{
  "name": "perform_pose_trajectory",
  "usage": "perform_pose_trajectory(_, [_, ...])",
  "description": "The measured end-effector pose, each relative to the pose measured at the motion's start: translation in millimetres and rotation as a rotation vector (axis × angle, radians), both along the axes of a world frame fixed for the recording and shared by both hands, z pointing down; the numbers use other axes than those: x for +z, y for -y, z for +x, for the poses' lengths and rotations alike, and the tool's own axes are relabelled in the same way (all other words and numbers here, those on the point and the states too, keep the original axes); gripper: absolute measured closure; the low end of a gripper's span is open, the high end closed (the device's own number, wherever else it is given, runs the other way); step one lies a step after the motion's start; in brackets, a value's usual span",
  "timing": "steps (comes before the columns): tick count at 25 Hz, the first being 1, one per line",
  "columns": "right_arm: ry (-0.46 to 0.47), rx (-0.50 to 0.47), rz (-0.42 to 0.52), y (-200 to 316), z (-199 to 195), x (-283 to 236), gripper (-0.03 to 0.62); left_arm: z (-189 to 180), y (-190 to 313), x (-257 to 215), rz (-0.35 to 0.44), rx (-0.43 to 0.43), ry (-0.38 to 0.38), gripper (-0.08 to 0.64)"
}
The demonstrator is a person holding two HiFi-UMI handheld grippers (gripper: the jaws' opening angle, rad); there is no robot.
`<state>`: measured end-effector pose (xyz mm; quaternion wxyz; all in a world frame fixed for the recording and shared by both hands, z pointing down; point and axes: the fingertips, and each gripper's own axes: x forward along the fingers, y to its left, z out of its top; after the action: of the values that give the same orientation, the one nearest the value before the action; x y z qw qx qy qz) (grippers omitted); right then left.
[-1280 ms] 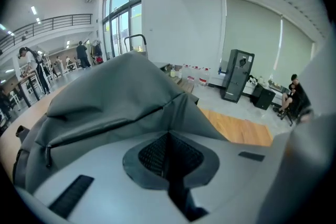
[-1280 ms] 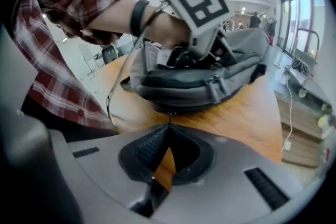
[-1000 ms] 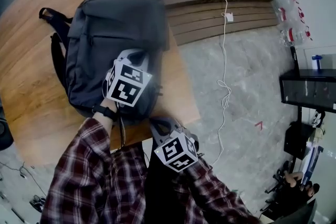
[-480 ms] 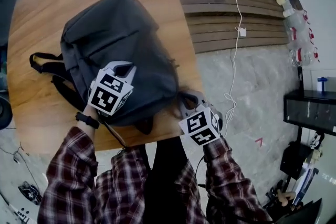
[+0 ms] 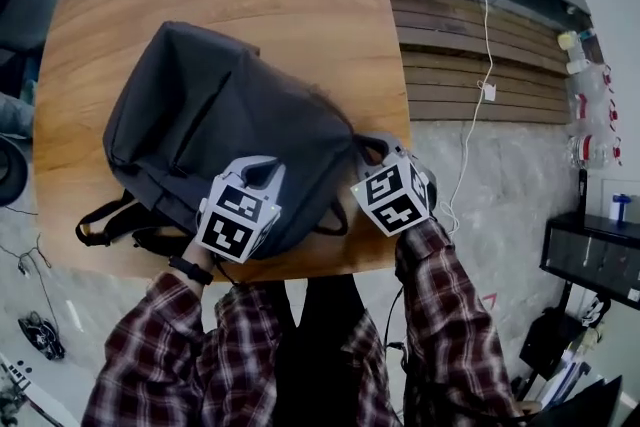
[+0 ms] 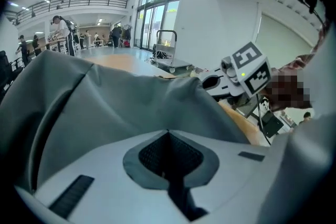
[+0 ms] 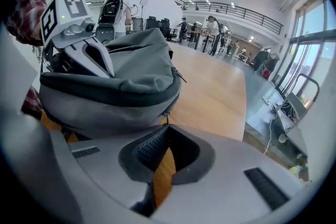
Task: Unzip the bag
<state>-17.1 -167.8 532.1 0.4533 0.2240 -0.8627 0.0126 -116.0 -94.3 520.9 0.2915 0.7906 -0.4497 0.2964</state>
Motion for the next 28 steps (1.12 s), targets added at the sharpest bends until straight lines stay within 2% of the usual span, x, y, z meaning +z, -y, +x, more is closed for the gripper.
perform_pose_trajectory(4, [0.0,-0.011,-0.016,6,-10,2,0.581,4,-1,3,-0.02,0.028,0.009,0.551])
perform_pose_trajectory(8, [0.028,0.009,-0.04,-9,-8,1,0.581,3,1,5,0.031,0.055,0.043,0.551])
perform_pose_trajectory(12, [0.059,0.048,-0.071,-36,-1,-1,0.581,2,3,7,0.055,0.022,0.085,0.551])
perform_pose_trajectory(23, [0.212,0.27,-0.173,-121,13,-22,0.581,12,45,9,0.038,-0.119,0.095,0.551])
perform_pose_trajectory(25, [0.232,0.281,-0.184,-134,11,-25,0.581,18,58,10,0.035,-0.146,0.097,0.551])
perform_pose_trajectory(28, [0.242,0.246,-0.206,-158,2,-27,0.581,26,78,11,0.022,-0.187,0.098,0.551])
